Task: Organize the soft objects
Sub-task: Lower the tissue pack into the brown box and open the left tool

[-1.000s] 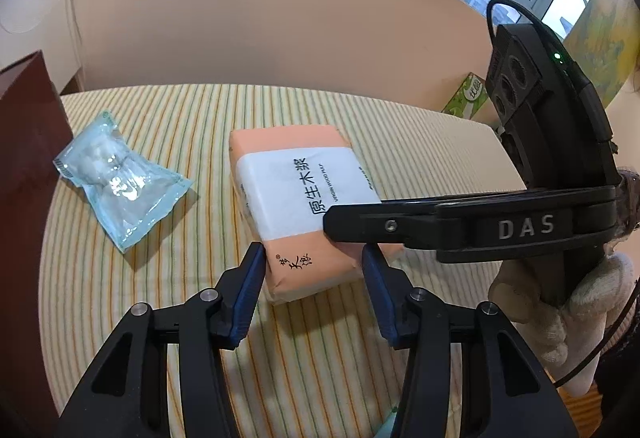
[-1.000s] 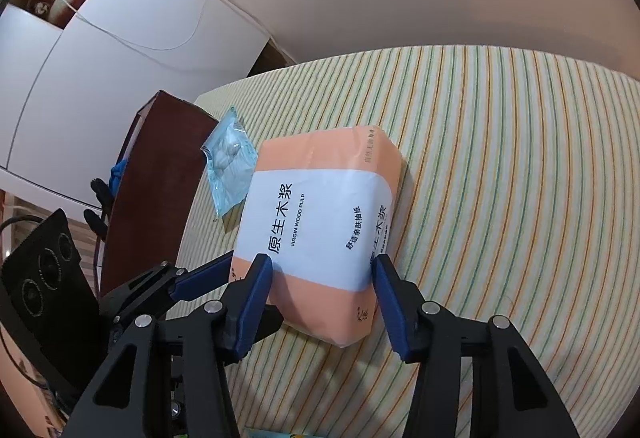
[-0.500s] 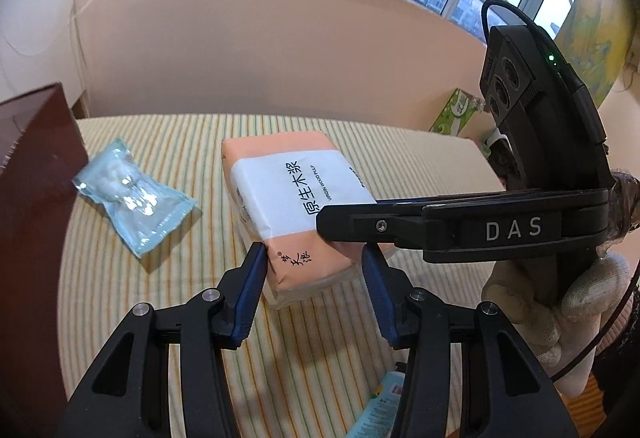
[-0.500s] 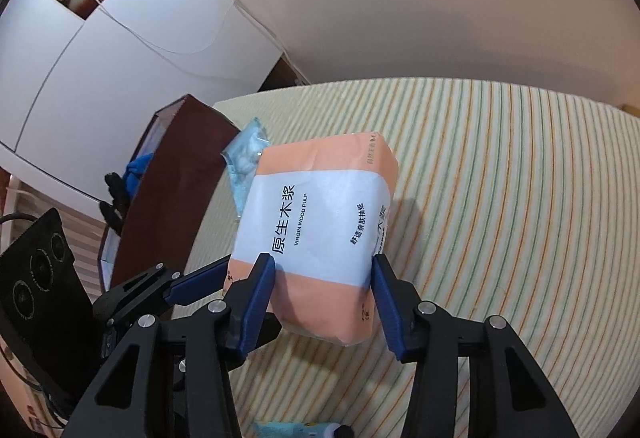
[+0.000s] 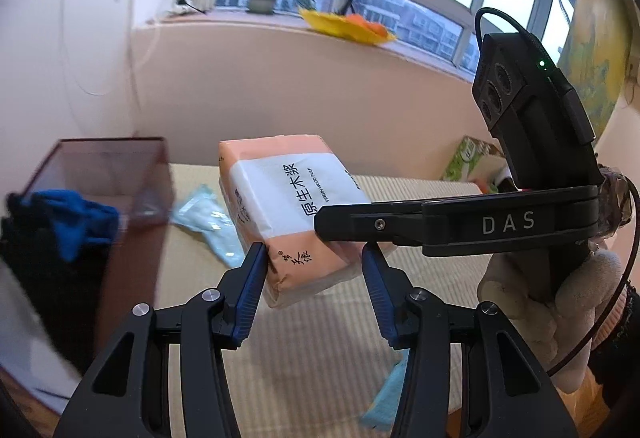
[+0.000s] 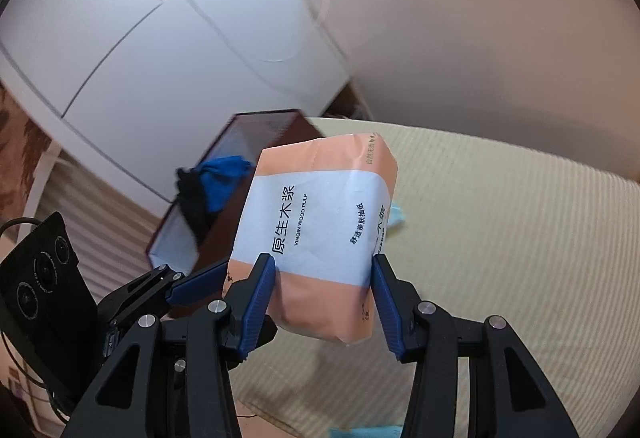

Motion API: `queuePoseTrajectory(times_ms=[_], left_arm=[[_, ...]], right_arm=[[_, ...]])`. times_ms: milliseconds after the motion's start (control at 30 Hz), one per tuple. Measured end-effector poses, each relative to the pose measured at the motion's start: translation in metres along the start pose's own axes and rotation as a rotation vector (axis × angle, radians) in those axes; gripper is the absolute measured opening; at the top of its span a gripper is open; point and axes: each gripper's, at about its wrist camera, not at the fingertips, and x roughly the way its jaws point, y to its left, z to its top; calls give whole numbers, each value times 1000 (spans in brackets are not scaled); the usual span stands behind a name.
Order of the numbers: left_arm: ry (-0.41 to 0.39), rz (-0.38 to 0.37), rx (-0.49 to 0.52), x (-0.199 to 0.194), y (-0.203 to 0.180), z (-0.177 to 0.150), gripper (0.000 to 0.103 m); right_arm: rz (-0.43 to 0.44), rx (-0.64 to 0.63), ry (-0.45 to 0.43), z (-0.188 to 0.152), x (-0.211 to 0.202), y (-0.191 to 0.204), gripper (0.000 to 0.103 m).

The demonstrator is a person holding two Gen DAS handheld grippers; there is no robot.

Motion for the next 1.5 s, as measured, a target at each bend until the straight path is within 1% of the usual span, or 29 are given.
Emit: queuePoseTrajectory(times_ms=[267, 400, 533, 700, 900, 1067, 1200, 1300, 1400, 1500], left_arm=[[-67, 72, -56, -42, 51, -5, 47], [-86, 105, -83, -54, 73, -7, 47], [-102, 132, -126, -64, 94, -13, 47], [-105, 161, -156, -69, 113, -23, 47], [-89, 196, -177, -74, 135, -34, 47], [-63, 236, -202, -74, 153, -44, 47], [-64, 308, -245, -79, 171, -52, 47], [-68, 306, -276, -82, 178, -53, 47], [-76, 312, -281, -84, 178, -53, 47], [-83, 294, -283, -84, 176, -52, 47]], right_arm=[[56, -87, 11, 12, 26, 61, 45], [79, -129, 28, 16, 49, 88, 45], [104, -144, 45, 18, 65, 106, 45], [121, -169, 75, 16, 90, 132, 45], [125, -199, 109, 11, 112, 153, 45], [131, -229, 136, 7, 122, 163, 45], [111, -237, 120, 6, 120, 165, 45], [111, -213, 117, 8, 117, 158, 45], [114, -188, 116, 8, 111, 146, 46], [105, -168, 109, 6, 102, 132, 52]])
